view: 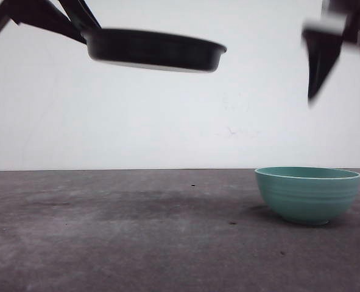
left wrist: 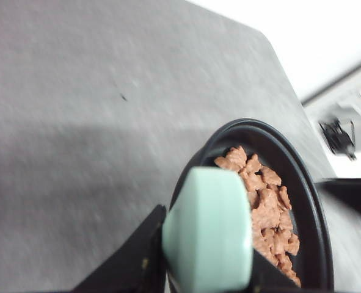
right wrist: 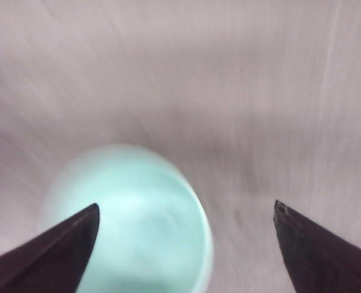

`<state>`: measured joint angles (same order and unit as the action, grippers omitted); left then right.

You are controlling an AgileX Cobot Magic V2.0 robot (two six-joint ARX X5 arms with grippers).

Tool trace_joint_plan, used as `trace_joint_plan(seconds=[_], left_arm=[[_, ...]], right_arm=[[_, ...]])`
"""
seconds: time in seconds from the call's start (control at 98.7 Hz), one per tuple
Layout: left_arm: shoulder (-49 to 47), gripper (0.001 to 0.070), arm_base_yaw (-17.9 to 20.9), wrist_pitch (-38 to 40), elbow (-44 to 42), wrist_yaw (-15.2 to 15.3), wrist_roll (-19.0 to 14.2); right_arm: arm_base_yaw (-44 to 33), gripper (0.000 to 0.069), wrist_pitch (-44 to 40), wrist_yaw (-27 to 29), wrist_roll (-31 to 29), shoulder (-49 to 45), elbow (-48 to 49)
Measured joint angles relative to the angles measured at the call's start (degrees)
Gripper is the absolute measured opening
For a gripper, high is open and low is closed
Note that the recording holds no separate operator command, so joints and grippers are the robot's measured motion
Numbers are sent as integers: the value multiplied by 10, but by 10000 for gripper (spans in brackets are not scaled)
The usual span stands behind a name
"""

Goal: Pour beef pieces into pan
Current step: 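Lower the empty bowl onto the table and release with right gripper, then lower the pan onto the table and open the left gripper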

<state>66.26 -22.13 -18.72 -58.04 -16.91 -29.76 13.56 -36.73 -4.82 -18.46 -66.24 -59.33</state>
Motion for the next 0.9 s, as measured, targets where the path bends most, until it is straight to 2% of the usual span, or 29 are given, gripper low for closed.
trace_joint_plan(seconds=[0.091, 0.111, 0.152, 0.203, 0.375, 0.608, 0.76, 0.902], left_arm=[[31, 55, 10, 20, 0, 1, 0], [39, 55, 12, 24, 0, 0, -1], [55, 55, 15, 33, 0, -5, -2], [76, 55, 18, 40, 0, -15, -3], [167, 55, 22, 40, 0, -45, -4], [259, 55, 22, 53, 0, -45, -2], [280, 55, 22, 67, 0, -45, 2], [282, 64, 22, 70, 0, -45, 2]], right_arm=[[13, 171, -8, -24, 5, 79, -27], [17, 129, -8, -27, 6, 96, -32], [24, 75, -7, -28, 7, 127, -39], [33, 40, -8, -31, 7, 164, -43], [40, 12, -52, -28, 7, 259, -43], [40, 10, -145, -27, 11, 312, -43], [40, 10, -192, -27, 20, 330, -43], [40, 10, -200, -25, 21, 334, -43]])
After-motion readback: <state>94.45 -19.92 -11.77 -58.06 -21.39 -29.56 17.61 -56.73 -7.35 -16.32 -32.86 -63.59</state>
